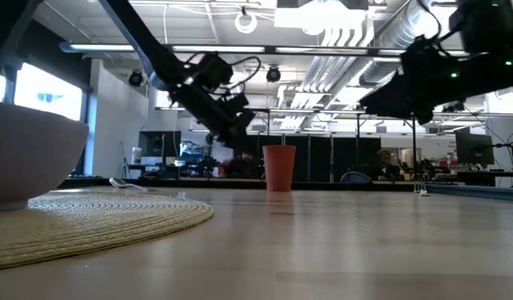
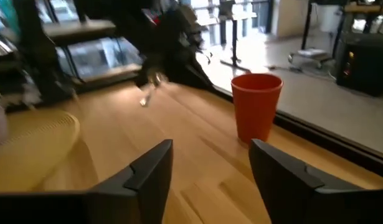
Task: Pick & Place Utensil
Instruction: Put the orange cup to the top right of the purple bowl on the brown mat
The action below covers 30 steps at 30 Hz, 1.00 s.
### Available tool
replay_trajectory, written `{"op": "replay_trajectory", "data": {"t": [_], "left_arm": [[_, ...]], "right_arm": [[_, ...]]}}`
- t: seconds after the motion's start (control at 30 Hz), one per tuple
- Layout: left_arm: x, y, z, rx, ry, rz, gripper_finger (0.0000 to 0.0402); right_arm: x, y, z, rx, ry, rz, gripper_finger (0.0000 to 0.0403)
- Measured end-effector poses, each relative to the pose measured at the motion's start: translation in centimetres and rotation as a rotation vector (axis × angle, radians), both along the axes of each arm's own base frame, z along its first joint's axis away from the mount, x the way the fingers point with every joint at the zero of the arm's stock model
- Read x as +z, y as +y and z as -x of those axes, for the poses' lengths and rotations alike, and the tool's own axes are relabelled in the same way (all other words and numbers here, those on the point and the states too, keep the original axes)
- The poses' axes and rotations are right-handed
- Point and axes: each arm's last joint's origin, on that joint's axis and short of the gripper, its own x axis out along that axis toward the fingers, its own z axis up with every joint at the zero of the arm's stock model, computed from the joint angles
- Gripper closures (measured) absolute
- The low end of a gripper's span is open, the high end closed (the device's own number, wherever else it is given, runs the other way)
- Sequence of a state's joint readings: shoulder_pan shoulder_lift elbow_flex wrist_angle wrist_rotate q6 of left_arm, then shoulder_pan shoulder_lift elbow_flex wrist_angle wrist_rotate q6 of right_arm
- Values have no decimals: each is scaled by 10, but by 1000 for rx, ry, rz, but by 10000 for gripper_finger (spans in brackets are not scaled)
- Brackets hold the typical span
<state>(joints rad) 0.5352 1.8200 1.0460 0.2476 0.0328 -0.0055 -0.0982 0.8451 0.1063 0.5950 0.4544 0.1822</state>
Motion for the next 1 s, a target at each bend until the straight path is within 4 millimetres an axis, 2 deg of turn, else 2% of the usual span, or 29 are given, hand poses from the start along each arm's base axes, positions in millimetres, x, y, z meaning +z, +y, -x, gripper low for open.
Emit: {"op": "replay_trajectory", "data": {"t": [0.1,0.3,0.57,0.8,1.0], "left_arm": [[4,-14,10,-23,-24,-11,386],[-12,-26,27,-23,11,14,386],[-34,-47,35,-73,69,79,386],[-44,-73,39,-120,42,53,386],[-26,-85,51,-127,-10,10,386]], "right_arm": [[2,-4,-18,-41,103,-3,163],[-3,-23,-54,-111,271,-27,103],[-15,-75,-85,-188,341,-124,12],[-29,-117,-113,-147,386,-137,5],[-47,-149,-126,-168,362,-99,3]]}}
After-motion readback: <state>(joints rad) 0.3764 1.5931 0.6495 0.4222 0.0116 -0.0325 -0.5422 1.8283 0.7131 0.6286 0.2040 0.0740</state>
